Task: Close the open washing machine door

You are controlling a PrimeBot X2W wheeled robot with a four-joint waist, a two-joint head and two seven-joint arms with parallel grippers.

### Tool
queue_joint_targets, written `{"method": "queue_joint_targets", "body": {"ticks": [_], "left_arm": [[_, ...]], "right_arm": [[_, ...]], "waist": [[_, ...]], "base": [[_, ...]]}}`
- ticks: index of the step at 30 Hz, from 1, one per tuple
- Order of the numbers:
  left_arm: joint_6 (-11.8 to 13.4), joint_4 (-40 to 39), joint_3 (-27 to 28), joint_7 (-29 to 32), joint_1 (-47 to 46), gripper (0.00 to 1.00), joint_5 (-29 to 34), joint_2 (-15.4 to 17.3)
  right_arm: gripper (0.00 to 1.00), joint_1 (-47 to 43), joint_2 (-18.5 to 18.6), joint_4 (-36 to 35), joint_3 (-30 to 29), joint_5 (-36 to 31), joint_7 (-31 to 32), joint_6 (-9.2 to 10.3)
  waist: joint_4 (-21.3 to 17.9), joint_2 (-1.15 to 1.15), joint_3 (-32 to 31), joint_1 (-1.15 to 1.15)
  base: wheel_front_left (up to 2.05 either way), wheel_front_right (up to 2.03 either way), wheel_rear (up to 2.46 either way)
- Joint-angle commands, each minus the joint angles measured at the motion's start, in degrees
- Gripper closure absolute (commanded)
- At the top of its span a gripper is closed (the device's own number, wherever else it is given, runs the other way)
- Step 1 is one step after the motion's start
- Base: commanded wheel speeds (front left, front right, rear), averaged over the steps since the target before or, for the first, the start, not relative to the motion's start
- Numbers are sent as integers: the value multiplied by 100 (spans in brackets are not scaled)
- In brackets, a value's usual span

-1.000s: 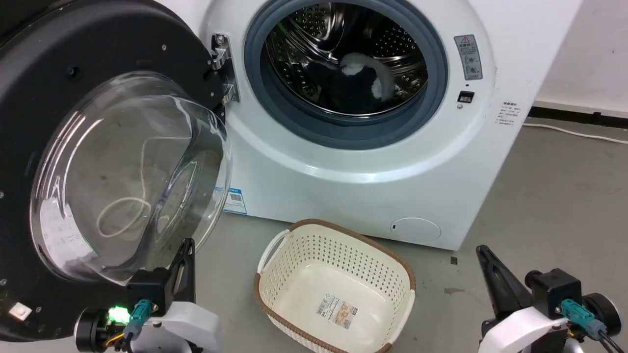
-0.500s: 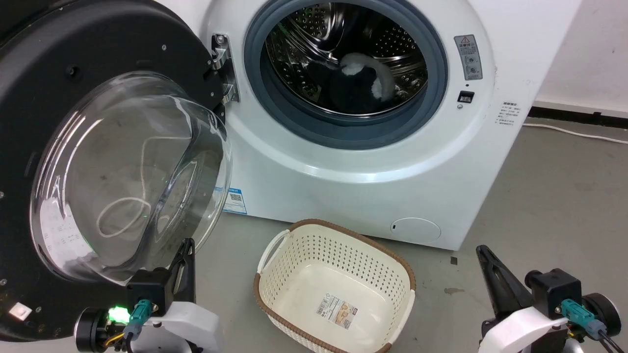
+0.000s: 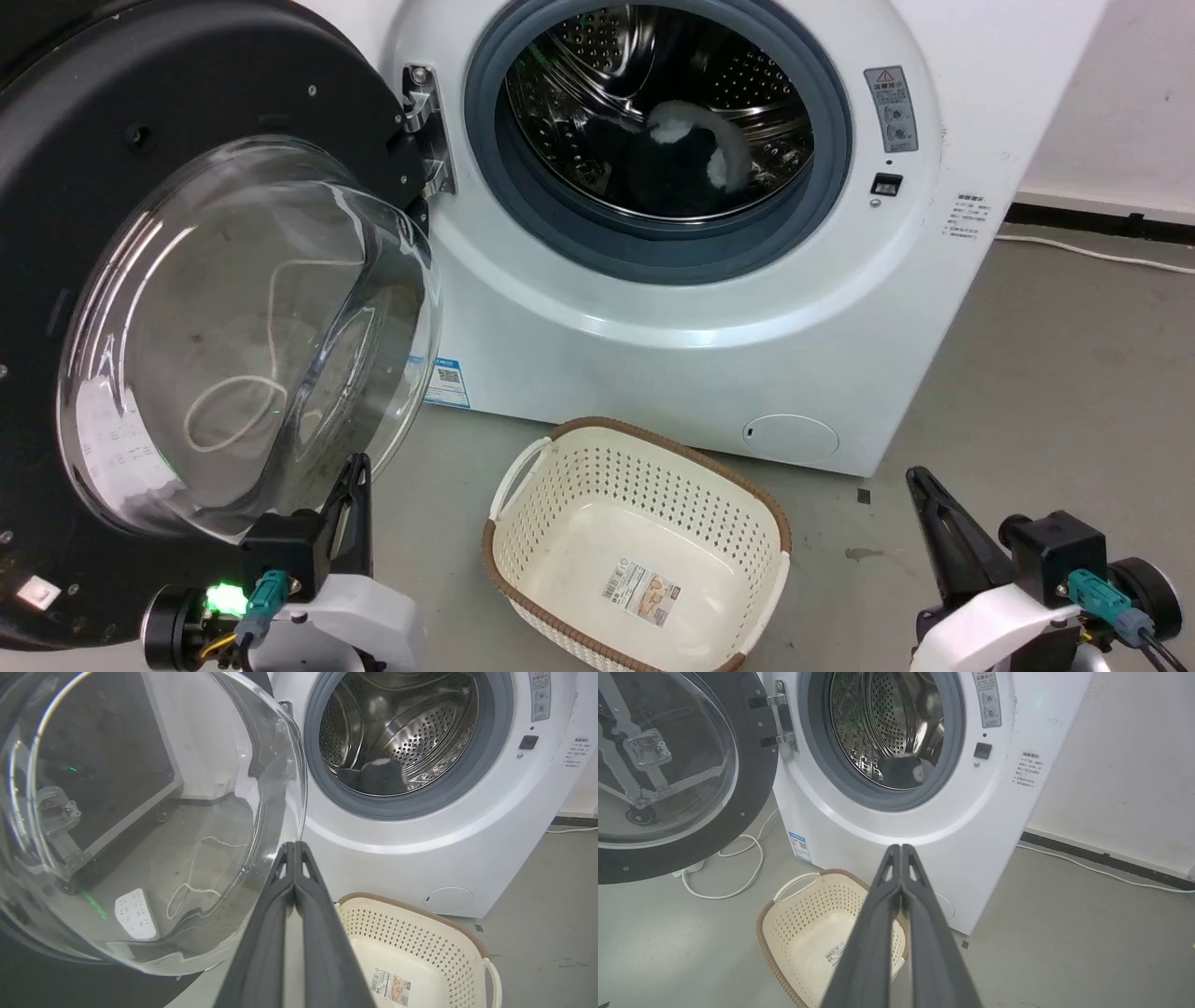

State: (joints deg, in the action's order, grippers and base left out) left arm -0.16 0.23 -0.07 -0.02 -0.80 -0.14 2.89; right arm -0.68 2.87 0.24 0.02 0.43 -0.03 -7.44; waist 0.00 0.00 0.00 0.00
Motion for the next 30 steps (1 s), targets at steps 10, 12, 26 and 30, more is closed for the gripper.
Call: {"method": "queue_joint_targets", "body": {"ticks": [10,12,26,30], "left_arm": [[16,-23,7,2,80,100,14,-2],[16,-23,7,2,80,100,14,-2],[4,66,-51,-82,-4,0,-106,0],[8,135,-91,-156,-13,0,-191,0]], "right_arm": [[100,68,0,-24,-2,-43,3,-5],[100,68,0,-24,-2,-43,3,-5],[0,-38,0,59,31,123,-85,0],[0,-70,0,103,43,229,-157,0]], "waist": [[0,0,0,0],[0,0,0,0],[2,0,2,0],[3,0,0,0]], "base": [[0,0,0],[0,0,0],[0,0,0],[0,0,0]]}}
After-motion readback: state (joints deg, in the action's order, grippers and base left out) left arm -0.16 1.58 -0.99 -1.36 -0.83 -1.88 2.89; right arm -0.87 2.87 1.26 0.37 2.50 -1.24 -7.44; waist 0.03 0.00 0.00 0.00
